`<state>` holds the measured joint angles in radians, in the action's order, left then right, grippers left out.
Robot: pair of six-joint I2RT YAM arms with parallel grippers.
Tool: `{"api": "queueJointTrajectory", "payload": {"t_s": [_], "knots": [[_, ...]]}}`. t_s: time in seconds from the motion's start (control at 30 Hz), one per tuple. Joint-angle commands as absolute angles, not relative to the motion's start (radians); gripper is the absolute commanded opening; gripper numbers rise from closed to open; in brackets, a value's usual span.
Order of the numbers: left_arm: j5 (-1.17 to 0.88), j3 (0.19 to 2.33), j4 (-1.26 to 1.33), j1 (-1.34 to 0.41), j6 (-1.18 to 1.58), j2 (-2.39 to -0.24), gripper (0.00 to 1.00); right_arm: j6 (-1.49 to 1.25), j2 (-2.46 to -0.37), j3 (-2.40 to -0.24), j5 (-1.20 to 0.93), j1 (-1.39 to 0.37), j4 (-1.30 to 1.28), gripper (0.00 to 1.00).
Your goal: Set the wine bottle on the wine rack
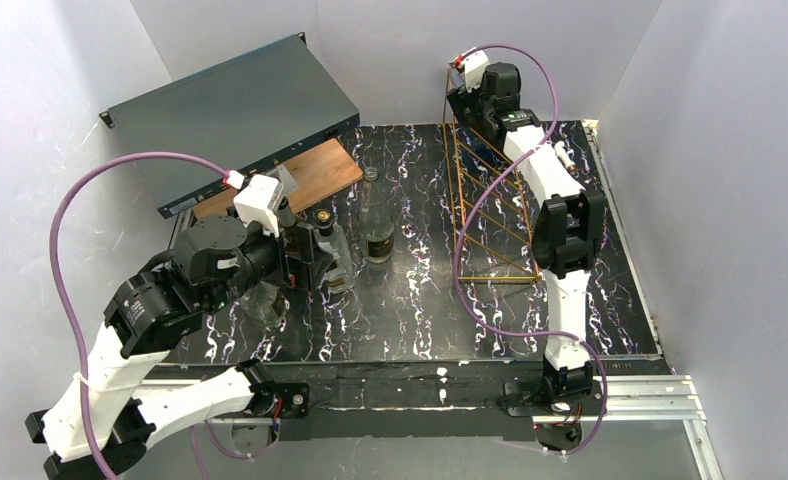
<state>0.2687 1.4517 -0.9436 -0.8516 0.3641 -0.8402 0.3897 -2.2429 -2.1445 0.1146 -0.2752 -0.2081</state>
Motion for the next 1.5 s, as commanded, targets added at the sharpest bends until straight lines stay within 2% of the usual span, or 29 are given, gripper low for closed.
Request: {"api": "queueJointTrajectory", "payload": {"t_s": [0.0,0.43,0.63,0.9,1.13,1.47], "knots": [[0.262,1.449,-0.952,-0.846,0.371,-0.833,0.99,0.364,-2.160,-2.151,0.088,-0.279,-0.190,0.98],[0.255,1.447,-0.951,-0.846,0.373,-0.840,0.99,0.326,-2.111,-2.143,0.081,-0.280,-0.228,0.98],[0.249,1.447,-0.943,-0.845,0.373,-0.848,0.99,0.135,-2.061,-2.161,0.208,-0.282,-0.299,0.98],[0.229,1.438,-0.929,-0.846,0.386,-0.849,0.99,-0.113,-1.862,-1.976,0.270,-0.318,-0.314,0.96],[0.198,1.415,-0.900,-0.846,0.434,-0.820,0.99,-0.254,-1.559,-1.651,0.122,-0.378,-0.252,0.94],[0.214,1.386,-0.891,-0.845,0.455,-0.769,0.99,-0.230,-1.297,-1.450,-0.108,-0.555,-0.264,0.96]]}}
